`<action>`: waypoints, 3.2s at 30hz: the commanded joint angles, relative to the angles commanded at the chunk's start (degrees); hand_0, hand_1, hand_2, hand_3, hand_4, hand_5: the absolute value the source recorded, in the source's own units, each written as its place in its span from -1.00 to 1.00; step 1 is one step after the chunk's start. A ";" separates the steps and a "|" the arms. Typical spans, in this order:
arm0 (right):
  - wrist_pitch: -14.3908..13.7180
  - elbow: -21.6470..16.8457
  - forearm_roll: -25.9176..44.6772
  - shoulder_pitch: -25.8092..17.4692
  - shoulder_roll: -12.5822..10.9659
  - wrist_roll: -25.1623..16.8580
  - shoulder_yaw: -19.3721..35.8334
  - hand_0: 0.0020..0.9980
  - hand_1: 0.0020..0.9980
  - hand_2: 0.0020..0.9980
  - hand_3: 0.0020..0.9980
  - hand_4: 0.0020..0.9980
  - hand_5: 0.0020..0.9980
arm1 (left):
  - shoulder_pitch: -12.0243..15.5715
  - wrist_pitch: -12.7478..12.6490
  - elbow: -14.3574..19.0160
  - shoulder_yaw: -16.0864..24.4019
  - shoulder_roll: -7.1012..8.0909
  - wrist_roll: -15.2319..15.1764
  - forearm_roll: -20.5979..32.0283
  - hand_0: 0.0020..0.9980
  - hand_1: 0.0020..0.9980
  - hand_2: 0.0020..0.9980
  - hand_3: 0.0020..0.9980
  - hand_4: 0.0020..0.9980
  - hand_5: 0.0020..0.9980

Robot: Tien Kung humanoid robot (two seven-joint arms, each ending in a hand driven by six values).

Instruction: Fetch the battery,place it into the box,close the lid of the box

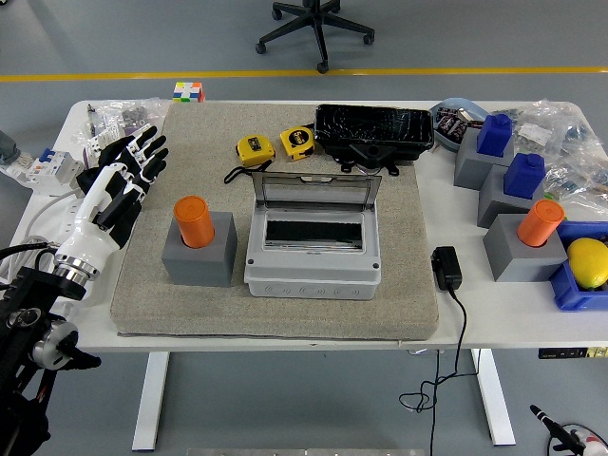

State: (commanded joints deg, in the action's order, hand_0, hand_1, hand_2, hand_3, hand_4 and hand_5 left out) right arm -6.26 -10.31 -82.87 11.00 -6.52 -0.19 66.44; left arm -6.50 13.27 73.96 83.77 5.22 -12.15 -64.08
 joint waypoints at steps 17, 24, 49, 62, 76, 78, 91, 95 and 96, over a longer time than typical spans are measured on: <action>0.00 0.00 -0.30 -0.13 0.07 0.04 0.43 0.71 0.59 0.56 0.67 1.00 1.00 | 0.78 -1.74 0.57 -0.56 -0.72 0.35 -5.66 0.90 1.00 1.00 1.00 1.00 0.01; -0.03 0.00 0.01 -0.10 0.01 0.01 0.03 0.71 0.59 0.56 0.67 1.00 1.00 | 1.45 -1.67 1.80 -2.80 -0.95 0.66 -5.84 0.84 1.00 1.00 1.00 1.00 0.13; -0.02 0.00 0.62 -0.29 0.00 0.06 -1.23 0.71 0.59 0.56 0.67 1.00 1.00 | 0.06 -2.40 -2.69 -4.09 -0.63 0.16 -5.83 0.74 0.81 0.83 0.89 1.00 0.14; -0.04 0.00 0.64 -0.30 0.11 0.04 -0.92 0.71 0.59 0.56 0.67 1.00 1.00 | -0.66 -3.05 -3.12 -4.81 -0.77 -0.13 -7.61 0.66 0.77 0.74 0.83 1.00 -0.11; -0.05 0.00 0.74 -0.43 0.14 0.03 -0.98 0.71 0.59 0.56 0.67 1.00 1.00 | -1.34 -5.40 -4.31 -5.33 -1.26 -0.86 -8.29 0.55 0.71 0.71 0.79 1.00 -0.57; -0.04 0.00 0.64 -0.45 0.12 0.05 -0.89 0.71 0.59 0.56 0.67 1.00 1.00 | -1.46 -5.82 -4.56 -5.48 -1.38 -1.07 -8.26 0.53 0.69 0.65 0.72 1.00 -0.62; -0.07 0.00 0.88 -0.42 0.22 0.03 -1.13 0.71 0.59 0.56 0.67 1.00 1.00 | -2.11 -7.23 -5.45 -5.96 -2.20 -1.81 -8.06 0.51 0.67 0.59 0.61 1.00 -0.69; -0.07 0.00 0.65 -0.47 0.24 0.08 -0.90 0.71 0.59 0.56 0.67 1.00 1.00 | -2.23 -7.41 -5.79 -6.16 -2.64 -1.86 -8.04 0.51 0.67 0.59 0.61 1.00 -0.69; -0.07 0.00 0.73 -0.51 0.24 0.06 -0.97 0.71 0.59 0.56 0.67 1.00 1.00 | -2.25 -7.44 -5.90 -6.17 -2.74 -1.89 -8.00 0.51 0.67 0.58 0.61 1.00 -0.69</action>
State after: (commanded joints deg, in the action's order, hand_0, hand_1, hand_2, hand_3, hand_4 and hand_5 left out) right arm -6.33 -10.31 -82.14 10.49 -6.28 -0.13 65.47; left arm -8.75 5.82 68.06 77.60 2.48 -14.04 -72.08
